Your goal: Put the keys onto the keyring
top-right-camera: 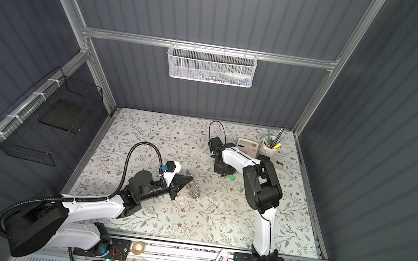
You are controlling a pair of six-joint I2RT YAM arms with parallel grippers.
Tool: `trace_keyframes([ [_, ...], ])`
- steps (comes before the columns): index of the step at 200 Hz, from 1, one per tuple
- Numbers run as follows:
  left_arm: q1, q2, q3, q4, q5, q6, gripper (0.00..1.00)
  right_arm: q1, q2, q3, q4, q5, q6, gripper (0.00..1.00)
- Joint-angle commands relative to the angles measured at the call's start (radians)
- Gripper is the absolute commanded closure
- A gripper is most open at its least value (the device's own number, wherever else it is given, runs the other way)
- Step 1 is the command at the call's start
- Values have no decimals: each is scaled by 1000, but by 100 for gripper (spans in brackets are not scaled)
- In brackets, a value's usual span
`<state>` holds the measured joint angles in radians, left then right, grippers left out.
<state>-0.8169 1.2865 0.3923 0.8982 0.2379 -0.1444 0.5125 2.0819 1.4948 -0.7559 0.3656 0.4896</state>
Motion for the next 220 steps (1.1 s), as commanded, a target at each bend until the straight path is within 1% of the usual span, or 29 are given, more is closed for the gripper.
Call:
trace_keyframes([
  [1, -3, -26, 13, 44, 18, -12, 100, 4, 18, 5, -17, -9, -9, 64],
  [20, -3, -27, 13, 44, 18, -13, 100, 3, 30, 10, -23, -2, -11, 66],
  [49, -3, -29, 13, 44, 19, -15, 100, 5, 37, 12, -28, 32, -9, 74],
  [89, -4, -27, 14, 43, 25, -17, 100, 20, 30, 11, -30, 64, -19, 73],
  [153, -2, -27, 14, 43, 29, -17, 100, 27, 15, 6, -33, 110, -20, 85],
  [160, -3, -27, 14, 44, 29, -17, 100, 27, 8, 3, -30, 106, -25, 84],
  [174, -3, -26, 15, 44, 28, -17, 100, 32, -11, -12, -13, 101, -42, 78],
  [196, -4, -24, 16, 44, 30, -18, 100, 39, -39, -39, -2, 87, -76, 72],
  [220, -3, -22, 18, 44, 33, -18, 100, 40, -39, -56, -20, 80, -122, 69],
])
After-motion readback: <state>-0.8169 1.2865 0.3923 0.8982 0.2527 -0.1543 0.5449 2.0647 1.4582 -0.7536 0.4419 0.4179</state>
